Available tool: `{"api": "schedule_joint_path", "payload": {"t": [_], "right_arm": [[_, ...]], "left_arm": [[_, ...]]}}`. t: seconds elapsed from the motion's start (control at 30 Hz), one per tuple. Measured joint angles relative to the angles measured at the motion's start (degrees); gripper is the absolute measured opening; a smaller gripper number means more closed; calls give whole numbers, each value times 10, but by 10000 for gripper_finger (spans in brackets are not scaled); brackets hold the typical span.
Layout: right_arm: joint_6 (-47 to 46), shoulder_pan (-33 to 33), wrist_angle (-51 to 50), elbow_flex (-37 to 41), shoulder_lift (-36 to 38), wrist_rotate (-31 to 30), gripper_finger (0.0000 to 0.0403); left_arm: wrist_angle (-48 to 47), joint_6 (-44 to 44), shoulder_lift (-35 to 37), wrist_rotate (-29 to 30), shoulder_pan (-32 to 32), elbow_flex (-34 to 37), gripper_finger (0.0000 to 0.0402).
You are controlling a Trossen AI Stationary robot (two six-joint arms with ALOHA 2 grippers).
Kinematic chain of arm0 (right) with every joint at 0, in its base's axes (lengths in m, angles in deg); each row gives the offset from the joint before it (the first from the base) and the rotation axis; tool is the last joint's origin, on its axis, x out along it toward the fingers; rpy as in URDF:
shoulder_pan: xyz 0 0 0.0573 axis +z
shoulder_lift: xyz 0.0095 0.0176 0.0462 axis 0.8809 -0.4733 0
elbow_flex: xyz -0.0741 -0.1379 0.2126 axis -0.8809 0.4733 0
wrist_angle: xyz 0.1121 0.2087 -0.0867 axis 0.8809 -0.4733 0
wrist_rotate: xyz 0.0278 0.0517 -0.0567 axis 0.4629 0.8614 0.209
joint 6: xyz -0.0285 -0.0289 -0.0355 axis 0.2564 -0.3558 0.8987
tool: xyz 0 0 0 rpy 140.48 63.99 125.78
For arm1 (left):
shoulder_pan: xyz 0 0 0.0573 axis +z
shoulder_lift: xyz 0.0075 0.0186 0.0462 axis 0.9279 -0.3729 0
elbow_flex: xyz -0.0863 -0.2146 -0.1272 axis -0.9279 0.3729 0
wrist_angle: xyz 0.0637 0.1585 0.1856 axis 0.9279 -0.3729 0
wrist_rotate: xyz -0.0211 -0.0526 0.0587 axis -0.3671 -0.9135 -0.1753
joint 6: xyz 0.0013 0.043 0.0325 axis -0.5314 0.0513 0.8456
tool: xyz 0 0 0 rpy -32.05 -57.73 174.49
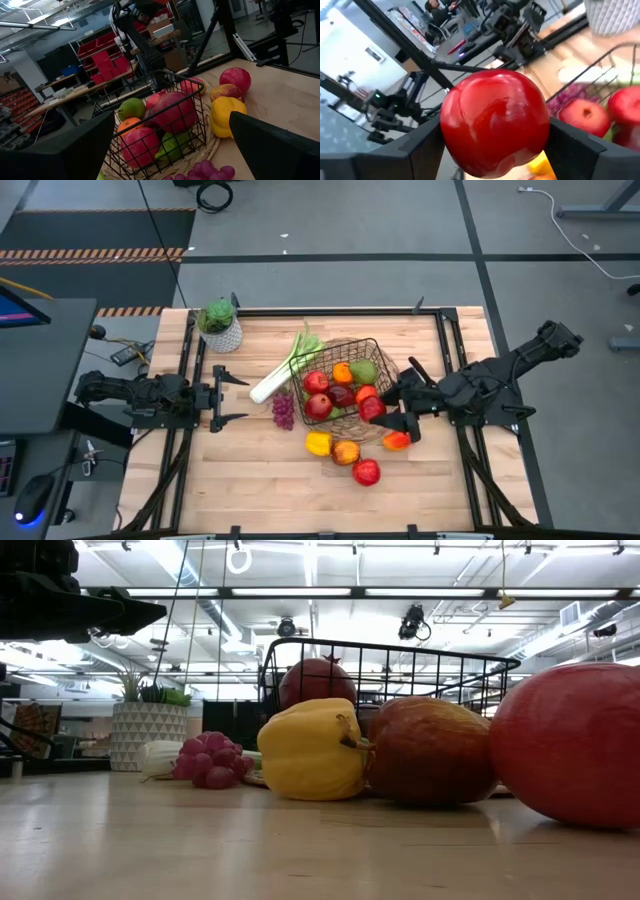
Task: Build produce basket
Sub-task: Put the red apple into the black wire basket
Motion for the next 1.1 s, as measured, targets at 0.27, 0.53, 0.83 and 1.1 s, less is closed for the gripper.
{"api": "schedule_joint_path", "payload": {"t": [0.27,0.53,0.83,1.1], "right_arm": [[188,-6,-11,0,0,135,314],[256,-7,-52,0,-1,169,313],[398,-7,-76,0,-1,167,314],[565,-7,-72,0,-1,166,316]], "left_arm": [[0,0,0,0,0,0,400],[0,0,0,0,0,0,400],[0,0,0,0,0,0,400],[0,0,0,0,0,0,400]]}}
